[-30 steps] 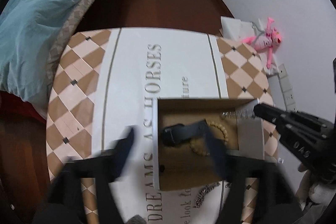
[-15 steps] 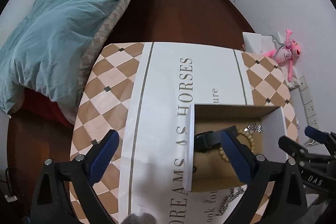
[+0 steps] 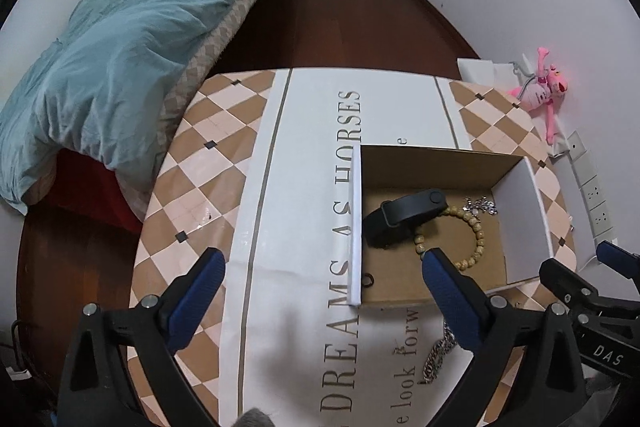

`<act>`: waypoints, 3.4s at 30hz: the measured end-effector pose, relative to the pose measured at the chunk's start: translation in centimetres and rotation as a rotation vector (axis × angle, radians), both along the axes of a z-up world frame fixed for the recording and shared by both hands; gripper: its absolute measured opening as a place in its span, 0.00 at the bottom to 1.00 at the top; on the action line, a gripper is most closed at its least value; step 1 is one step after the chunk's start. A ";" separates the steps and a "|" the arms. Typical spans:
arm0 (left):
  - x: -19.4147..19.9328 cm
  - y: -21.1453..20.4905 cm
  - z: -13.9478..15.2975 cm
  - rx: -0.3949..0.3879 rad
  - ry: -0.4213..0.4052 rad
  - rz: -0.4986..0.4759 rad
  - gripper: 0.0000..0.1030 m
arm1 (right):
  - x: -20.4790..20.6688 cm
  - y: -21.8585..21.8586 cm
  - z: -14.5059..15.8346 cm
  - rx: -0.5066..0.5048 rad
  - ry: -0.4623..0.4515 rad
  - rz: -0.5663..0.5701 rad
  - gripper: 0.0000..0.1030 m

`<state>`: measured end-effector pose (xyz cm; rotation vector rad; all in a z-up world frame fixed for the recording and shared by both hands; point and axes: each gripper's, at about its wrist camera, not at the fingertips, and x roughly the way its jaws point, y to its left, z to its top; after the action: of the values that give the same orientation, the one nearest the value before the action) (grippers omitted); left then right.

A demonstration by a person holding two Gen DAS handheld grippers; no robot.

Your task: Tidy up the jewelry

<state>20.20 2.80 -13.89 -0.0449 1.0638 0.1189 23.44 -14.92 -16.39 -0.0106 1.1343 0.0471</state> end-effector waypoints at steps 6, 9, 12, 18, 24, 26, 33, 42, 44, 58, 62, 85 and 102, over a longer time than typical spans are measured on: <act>-2.3 -0.7 2.2 0.006 -0.063 -0.016 0.98 | -2.8 -0.5 2.8 -0.015 -0.082 -0.027 0.95; -3.5 -0.9 3.4 0.008 -0.092 -0.015 0.98 | -4.1 -0.7 4.3 -0.021 -0.121 -0.034 0.95; -4.7 -1.2 4.6 0.009 -0.121 -0.017 0.98 | -5.5 -1.0 6.0 -0.019 -0.164 -0.043 0.95; -6.5 -1.6 6.8 -0.016 -0.158 -0.023 0.98 | -7.8 -1.2 9.4 0.001 -0.243 -0.049 0.95; -7.5 -1.3 7.4 -0.004 -0.166 0.010 0.98 | -8.9 -1.5 9.6 0.040 -0.229 -0.047 0.95; -7.8 -1.2 6.3 0.012 -0.150 0.017 0.98 | -8.9 -1.7 8.0 0.057 -0.186 -0.047 0.95; -8.6 -1.2 -1.9 0.095 -0.001 0.056 0.98 | -10.5 -1.8 -1.8 0.107 -0.034 -0.030 0.91; -10.8 -0.7 -8.0 0.123 0.119 0.059 0.98 | -12.4 0.1 -8.7 0.134 -0.002 -0.021 0.62; -11.1 -0.5 -8.4 0.124 0.128 0.063 0.98 | -12.5 0.5 -9.0 0.109 -0.017 -0.015 0.55; -10.4 -1.3 -8.7 0.125 0.127 0.032 0.98 | -13.0 -2.2 -7.0 0.220 -0.115 -0.045 0.00; -9.9 -1.9 -8.5 0.115 0.122 0.019 0.98 | -12.0 -2.2 -6.6 0.270 -0.086 -0.015 0.00; -8.8 -3.5 -8.5 0.089 0.117 -0.024 0.97 | -11.2 -3.2 -8.0 0.152 -0.104 -0.053 0.12; -4.9 -10.7 -8.9 -0.036 0.093 -0.293 0.09 | -10.6 -6.5 -8.0 0.241 -0.076 -0.138 0.12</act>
<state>15.31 -7.92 -22.76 0.0845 1.1542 -0.1647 12.85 -21.38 -24.40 0.2783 1.0454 0.0604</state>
